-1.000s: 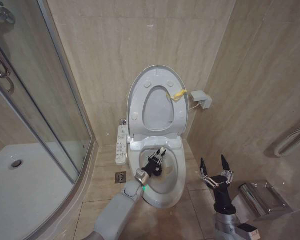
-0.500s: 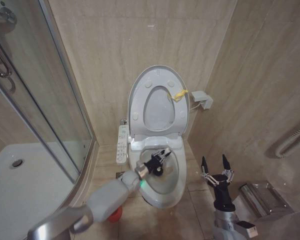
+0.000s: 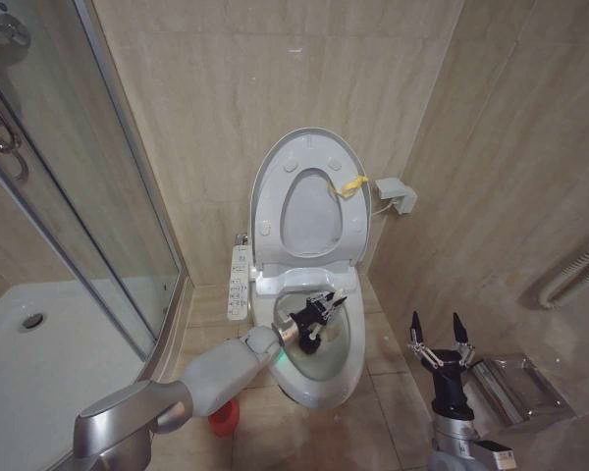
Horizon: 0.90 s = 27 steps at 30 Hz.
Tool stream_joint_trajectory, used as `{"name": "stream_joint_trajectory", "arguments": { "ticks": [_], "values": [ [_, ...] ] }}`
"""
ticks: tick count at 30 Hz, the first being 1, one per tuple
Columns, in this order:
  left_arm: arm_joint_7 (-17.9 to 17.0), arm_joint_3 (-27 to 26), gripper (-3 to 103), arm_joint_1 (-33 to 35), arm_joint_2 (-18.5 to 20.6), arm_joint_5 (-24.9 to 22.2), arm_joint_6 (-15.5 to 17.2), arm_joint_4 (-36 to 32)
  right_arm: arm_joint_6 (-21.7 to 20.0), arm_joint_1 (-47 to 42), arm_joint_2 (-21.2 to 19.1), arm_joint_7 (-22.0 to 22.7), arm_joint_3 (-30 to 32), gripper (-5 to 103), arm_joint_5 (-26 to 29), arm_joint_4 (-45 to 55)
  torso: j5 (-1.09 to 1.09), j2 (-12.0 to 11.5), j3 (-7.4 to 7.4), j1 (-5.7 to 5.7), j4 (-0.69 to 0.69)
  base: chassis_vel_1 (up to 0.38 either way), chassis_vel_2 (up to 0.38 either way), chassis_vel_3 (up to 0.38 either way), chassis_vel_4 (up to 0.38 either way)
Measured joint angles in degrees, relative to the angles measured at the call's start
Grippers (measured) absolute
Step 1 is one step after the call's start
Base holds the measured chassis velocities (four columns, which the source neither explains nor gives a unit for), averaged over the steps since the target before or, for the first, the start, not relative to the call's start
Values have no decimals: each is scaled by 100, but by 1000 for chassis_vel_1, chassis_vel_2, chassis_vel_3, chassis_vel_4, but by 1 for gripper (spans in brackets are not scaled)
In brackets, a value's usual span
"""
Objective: Open the toilet lid, clean the toilet bowl with a toilet brush, close the toilet lid, and flush.
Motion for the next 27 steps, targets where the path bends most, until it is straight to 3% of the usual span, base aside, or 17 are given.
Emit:
{"name": "stream_joint_trajectory", "arguments": {
  "ticks": [4,8,11,14,16,22,27],
  "values": [
    [-15,-297,21,37,-138,110,-1,-161,-10,-8,34,136,14,100,-66,59,-2,1,-1,0,-5,0,0,0,0],
    [135,-469,21,73,-245,303,-50,140,1,-9,58,160,-13,100,-128,61,-2,0,-1,0,-6,0,0,0,0],
    [309,-513,21,106,-240,399,-113,459,8,22,79,92,-69,100,-161,94,0,0,0,0,3,0,0,0,0],
    [329,-569,21,106,-227,386,-109,308,5,36,66,60,-69,100,-150,127,0,0,0,0,4,0,0,0,0],
    [330,-688,21,86,-283,352,-103,11,-6,41,25,44,-20,100,-122,168,-2,0,-1,0,-3,0,0,0,0],
    [431,-858,21,85,-474,519,-202,188,-37,-10,-24,-20,52,100,-53,234,-1,1,-1,0,-7,0,0,0,0],
    [522,-849,21,173,-401,654,-206,328,-48,-38,-60,-209,109,100,38,251,-1,0,-1,-1,2,0,0,0,0]
  ]
}}
